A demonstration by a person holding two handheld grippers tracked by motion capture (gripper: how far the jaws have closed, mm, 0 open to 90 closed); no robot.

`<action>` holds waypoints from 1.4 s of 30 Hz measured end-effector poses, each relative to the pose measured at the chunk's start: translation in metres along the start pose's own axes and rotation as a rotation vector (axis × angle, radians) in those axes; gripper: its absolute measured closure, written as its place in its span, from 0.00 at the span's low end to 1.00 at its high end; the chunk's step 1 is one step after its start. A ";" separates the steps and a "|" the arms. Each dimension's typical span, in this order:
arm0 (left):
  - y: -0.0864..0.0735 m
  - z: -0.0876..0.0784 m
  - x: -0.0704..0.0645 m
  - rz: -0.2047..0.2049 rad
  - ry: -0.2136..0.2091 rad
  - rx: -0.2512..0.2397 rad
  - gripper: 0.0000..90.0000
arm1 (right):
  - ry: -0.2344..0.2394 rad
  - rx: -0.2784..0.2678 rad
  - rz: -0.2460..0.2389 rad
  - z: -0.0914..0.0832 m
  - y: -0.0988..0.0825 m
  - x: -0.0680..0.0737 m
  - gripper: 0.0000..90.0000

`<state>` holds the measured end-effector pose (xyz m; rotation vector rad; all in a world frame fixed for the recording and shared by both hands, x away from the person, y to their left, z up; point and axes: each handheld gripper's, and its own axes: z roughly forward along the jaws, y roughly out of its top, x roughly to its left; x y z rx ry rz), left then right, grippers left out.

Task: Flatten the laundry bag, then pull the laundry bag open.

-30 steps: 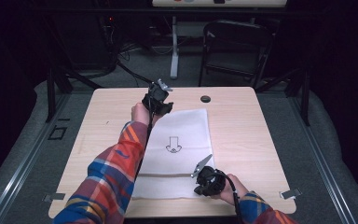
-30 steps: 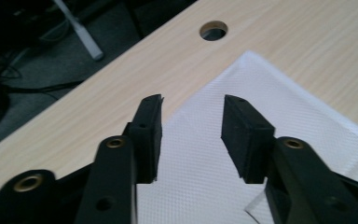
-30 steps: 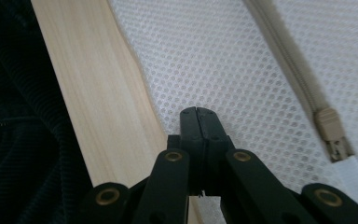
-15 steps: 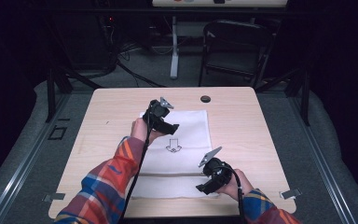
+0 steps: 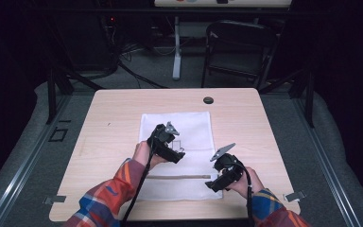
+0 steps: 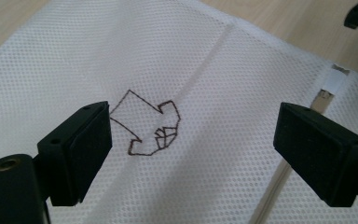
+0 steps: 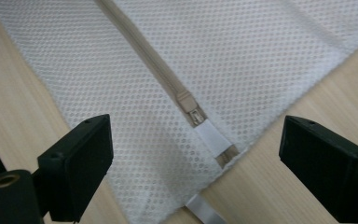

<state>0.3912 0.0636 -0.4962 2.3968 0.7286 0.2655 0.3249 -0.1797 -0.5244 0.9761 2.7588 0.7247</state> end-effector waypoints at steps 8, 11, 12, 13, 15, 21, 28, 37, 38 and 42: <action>-0.006 0.006 -0.018 0.043 -0.037 0.022 0.13 | -0.044 -0.021 0.025 -0.005 -0.005 -0.005 0.15; -0.005 0.010 -0.023 0.056 -0.050 0.014 0.13 | -0.044 -0.026 0.036 -0.005 -0.006 -0.006 0.15; -0.005 0.011 -0.025 0.061 -0.056 0.012 0.13 | -0.047 -0.017 0.027 -0.005 -0.005 -0.007 0.15; -0.005 0.012 -0.026 0.066 -0.058 0.015 0.13 | -0.052 -0.020 0.029 -0.005 -0.005 -0.007 0.15; -0.005 0.015 -0.029 0.073 -0.070 0.022 0.13 | -0.056 -0.018 0.030 -0.005 -0.004 -0.008 0.16; -0.005 0.018 -0.034 0.078 -0.087 0.025 0.13 | -0.058 -0.016 0.054 -0.004 -0.007 -0.011 0.16; -0.007 0.025 -0.042 0.098 -0.121 0.023 0.16 | -0.066 -0.009 0.061 -0.002 -0.005 -0.012 0.22; -0.005 0.039 -0.056 0.130 -0.177 0.022 0.26 | -0.056 -0.004 0.064 0.000 -0.009 -0.016 0.62; -0.005 0.039 -0.056 0.130 -0.177 0.022 0.30 | -0.056 -0.004 0.064 0.000 -0.009 -0.016 0.62; -0.005 0.045 -0.062 0.152 -0.217 0.033 0.41 | -0.048 -0.005 0.051 0.004 -0.008 -0.014 0.81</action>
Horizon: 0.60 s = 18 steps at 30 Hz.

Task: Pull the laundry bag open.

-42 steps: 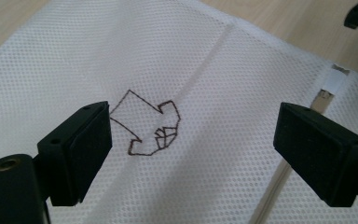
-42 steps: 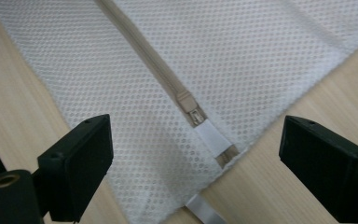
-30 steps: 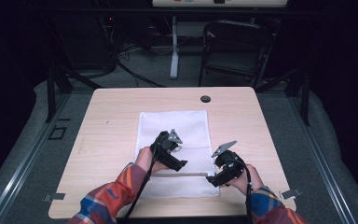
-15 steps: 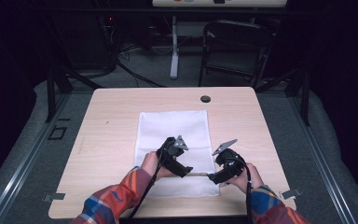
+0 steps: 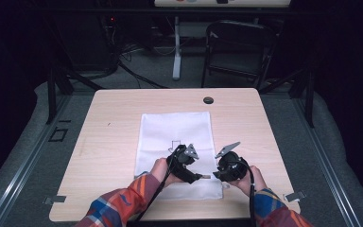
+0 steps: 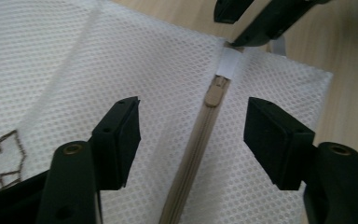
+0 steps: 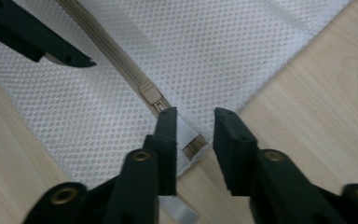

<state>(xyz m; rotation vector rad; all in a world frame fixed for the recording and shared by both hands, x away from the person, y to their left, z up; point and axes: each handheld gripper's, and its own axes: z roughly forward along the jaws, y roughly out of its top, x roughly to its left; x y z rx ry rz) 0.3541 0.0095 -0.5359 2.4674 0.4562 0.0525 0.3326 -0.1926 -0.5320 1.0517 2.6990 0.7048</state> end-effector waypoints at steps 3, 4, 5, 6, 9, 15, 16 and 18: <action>0.001 0.005 -0.003 0.020 -0.021 0.003 0.48 | 0.007 0.011 -0.012 0.005 0.000 0.001 0.93; 0.002 0.007 -0.004 0.023 -0.021 0.007 0.50 | 0.022 0.015 -0.011 0.006 0.000 0.002 0.96; 0.002 0.008 -0.005 0.031 -0.024 0.008 0.52 | 0.017 0.020 -0.019 0.007 0.000 0.002 0.99; 0.003 0.010 -0.005 0.033 -0.028 0.007 0.56 | 0.014 0.022 -0.027 0.009 0.000 0.002 1.00; 0.004 0.015 -0.006 0.029 -0.028 0.008 0.66 | 0.022 0.018 -0.037 0.013 0.000 0.002 1.00; 0.008 0.026 -0.007 0.035 -0.040 0.021 0.69 | 0.027 0.024 -0.041 0.021 0.000 0.004 1.00; 0.008 0.030 -0.008 0.036 -0.050 0.032 0.72 | 0.029 0.041 -0.043 0.021 0.000 0.003 1.00; 0.008 0.034 -0.009 0.033 -0.048 0.041 0.73 | 0.032 0.017 -0.020 0.025 -0.003 0.003 1.00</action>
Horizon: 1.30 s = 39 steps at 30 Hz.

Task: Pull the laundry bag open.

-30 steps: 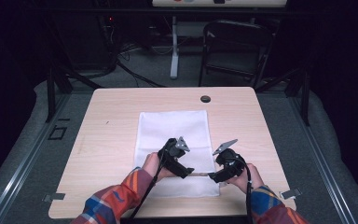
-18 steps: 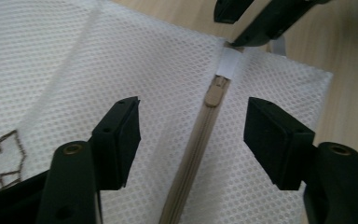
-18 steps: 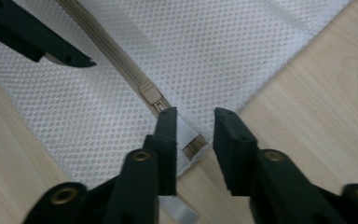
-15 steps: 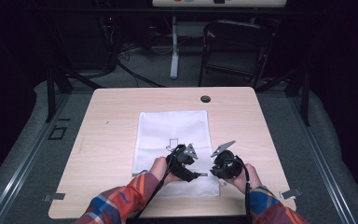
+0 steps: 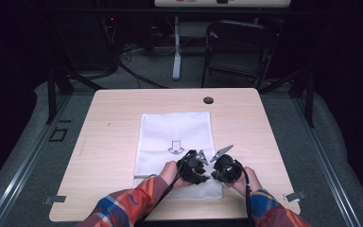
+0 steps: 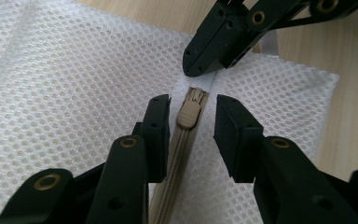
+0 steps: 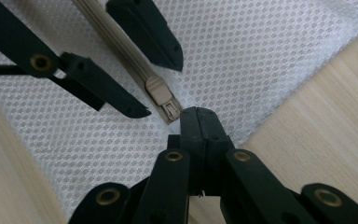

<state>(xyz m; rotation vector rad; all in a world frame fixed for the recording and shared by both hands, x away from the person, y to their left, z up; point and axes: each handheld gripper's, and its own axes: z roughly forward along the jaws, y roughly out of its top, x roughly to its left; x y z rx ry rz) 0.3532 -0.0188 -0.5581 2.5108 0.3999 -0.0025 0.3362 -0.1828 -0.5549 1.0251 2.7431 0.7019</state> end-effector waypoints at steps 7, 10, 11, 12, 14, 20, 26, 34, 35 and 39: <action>0.000 0.004 0.001 -0.006 0.003 -0.010 0.82 | 0.005 0.001 0.010 -0.001 -0.002 -0.003 1.00; 0.000 0.003 0.001 -0.004 -0.004 -0.015 0.88 | 0.031 -0.010 0.026 -0.001 -0.004 -0.005 0.97; 0.000 0.003 0.001 -0.007 -0.015 -0.029 0.88 | 0.032 -0.008 0.022 -0.001 -0.004 -0.005 0.97; 0.001 0.006 0.000 0.011 -0.006 -0.017 0.88 | 0.026 -0.014 0.022 0.000 -0.003 -0.003 0.97; 0.001 0.007 0.000 0.013 -0.011 -0.013 0.88 | 0.009 -0.030 0.028 0.002 -0.003 0.001 0.98; 0.001 0.007 0.000 0.012 -0.011 -0.017 0.90 | -0.005 -0.001 0.007 0.000 -0.001 0.001 1.00; 0.000 0.006 0.001 0.002 -0.016 -0.016 0.91 | -0.002 0.004 0.010 0.000 -0.001 0.001 1.00; 0.001 0.005 0.001 0.015 -0.010 -0.008 0.91 | -0.005 0.006 0.011 0.000 -0.001 0.002 1.00; 0.001 0.005 0.001 0.014 -0.008 -0.008 0.91 | -0.005 0.006 0.011 0.000 -0.001 0.002 1.00; 0.001 0.004 0.001 0.015 -0.009 0.001 0.91 | 0.006 -0.009 0.036 0.001 -0.002 0.003 1.00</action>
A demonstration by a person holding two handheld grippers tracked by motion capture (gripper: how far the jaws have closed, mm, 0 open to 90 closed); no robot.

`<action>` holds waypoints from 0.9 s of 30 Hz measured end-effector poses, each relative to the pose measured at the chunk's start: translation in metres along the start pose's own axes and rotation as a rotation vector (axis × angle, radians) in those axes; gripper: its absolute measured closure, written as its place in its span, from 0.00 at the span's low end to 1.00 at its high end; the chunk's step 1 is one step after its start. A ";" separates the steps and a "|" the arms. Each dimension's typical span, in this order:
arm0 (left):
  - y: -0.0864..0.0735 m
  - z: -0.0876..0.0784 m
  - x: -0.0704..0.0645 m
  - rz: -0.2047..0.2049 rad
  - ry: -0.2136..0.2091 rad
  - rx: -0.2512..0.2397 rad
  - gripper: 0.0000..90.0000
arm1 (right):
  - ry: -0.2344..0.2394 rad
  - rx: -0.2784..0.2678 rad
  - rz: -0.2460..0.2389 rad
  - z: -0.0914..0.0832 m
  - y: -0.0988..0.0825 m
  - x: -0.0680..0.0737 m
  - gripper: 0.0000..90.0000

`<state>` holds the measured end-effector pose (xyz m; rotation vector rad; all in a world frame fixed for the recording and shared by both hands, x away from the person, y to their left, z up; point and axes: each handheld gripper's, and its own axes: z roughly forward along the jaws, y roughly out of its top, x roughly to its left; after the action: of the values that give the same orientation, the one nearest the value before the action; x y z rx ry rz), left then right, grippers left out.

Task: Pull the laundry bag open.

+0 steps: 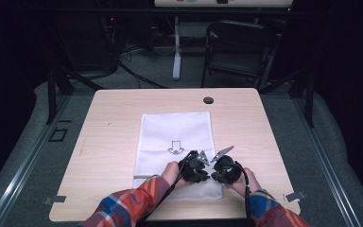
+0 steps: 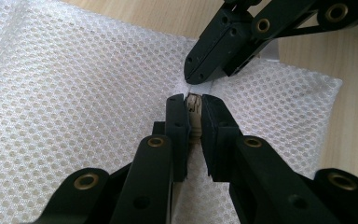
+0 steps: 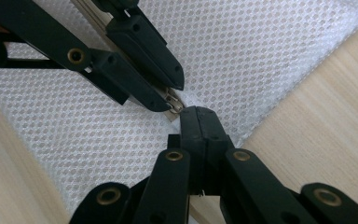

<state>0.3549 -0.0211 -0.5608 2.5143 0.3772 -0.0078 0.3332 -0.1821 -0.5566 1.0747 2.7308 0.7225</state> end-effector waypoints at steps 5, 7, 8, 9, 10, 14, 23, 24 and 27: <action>0.000 0.000 -0.001 -0.002 -0.001 0.002 0.91 | -0.006 0.017 -0.013 -0.001 0.000 -0.001 1.00; 0.000 0.000 -0.001 -0.008 -0.002 -0.004 0.91 | -0.012 0.027 -0.020 -0.002 0.000 -0.002 1.00; 0.000 0.000 -0.001 -0.009 -0.002 -0.003 0.91 | -0.006 0.018 -0.001 -0.001 0.000 -0.002 1.00; 0.000 0.000 -0.001 -0.009 -0.002 -0.003 0.91 | -0.006 0.018 -0.001 -0.001 0.000 -0.002 1.00; 0.000 0.000 -0.001 -0.008 -0.002 -0.002 0.91 | -0.007 0.023 -0.002 -0.002 -0.001 -0.002 1.00; -0.001 -0.001 0.001 -0.015 -0.010 -0.003 0.91 | -0.006 0.035 -0.002 -0.002 0.000 -0.003 1.00; -0.005 -0.006 0.003 -0.011 -0.001 0.008 0.91 | -0.017 0.030 0.002 -0.002 0.000 -0.002 1.00; -0.005 -0.007 0.003 -0.013 -0.002 0.011 0.91 | -0.017 0.029 0.002 -0.002 0.000 -0.002 1.00; -0.009 -0.012 0.007 -0.021 0.003 0.019 0.91 | -0.014 0.029 0.002 -0.002 0.000 -0.002 1.00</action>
<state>0.3579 -0.0053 -0.5569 2.5289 0.4068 -0.0154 0.3339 -0.1839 -0.5553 1.0845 2.7370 0.6747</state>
